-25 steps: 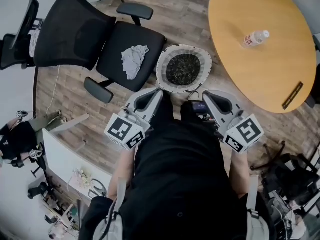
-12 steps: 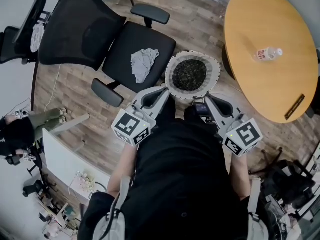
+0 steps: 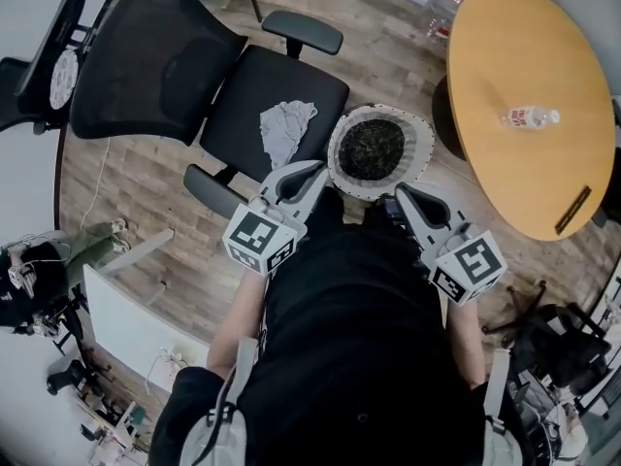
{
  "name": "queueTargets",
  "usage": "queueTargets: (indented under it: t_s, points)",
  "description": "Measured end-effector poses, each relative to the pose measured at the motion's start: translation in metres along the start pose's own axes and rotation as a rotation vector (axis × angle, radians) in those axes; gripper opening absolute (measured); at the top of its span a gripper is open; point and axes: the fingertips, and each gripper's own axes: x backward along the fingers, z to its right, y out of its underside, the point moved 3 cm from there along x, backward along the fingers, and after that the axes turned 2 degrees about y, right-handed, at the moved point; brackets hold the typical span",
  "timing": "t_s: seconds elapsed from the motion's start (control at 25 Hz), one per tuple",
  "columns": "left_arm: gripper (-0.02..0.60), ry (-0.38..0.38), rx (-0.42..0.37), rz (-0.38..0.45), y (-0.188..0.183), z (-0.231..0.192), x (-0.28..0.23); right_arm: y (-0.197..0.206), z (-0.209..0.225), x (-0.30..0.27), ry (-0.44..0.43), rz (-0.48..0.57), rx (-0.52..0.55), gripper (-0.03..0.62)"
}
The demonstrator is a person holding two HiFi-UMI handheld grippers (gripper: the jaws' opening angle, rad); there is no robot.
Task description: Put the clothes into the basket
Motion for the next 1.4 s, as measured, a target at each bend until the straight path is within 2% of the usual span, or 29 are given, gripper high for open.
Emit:
queueTargets:
  t_s: [0.52, 0.68, 0.96, 1.2, 1.4]
  points:
    - [0.023, 0.008, 0.043, -0.113, 0.031, -0.074, 0.004, -0.003, -0.004, -0.040, 0.099, -0.038, -0.076, 0.017]
    - [0.115, 0.009, 0.078, -0.154, 0.056, -0.097, 0.001, 0.000, -0.007, -0.047, 0.114, -0.063, -0.091, 0.017]
    - [0.156, -0.026, 0.142, -0.251, 0.105, -0.138, -0.004, 0.011, -0.005, -0.054, 0.152, -0.114, -0.122, 0.017]
    - [0.236, -0.086, 0.154, -0.332, 0.141, -0.172, -0.011, 0.016, -0.003, -0.059, 0.172, -0.150, -0.140, 0.017]
    - [0.271, -0.117, 0.175, -0.400, 0.174, -0.194, -0.015, 0.022, -0.004, -0.061, 0.191, -0.185, -0.157, 0.017]
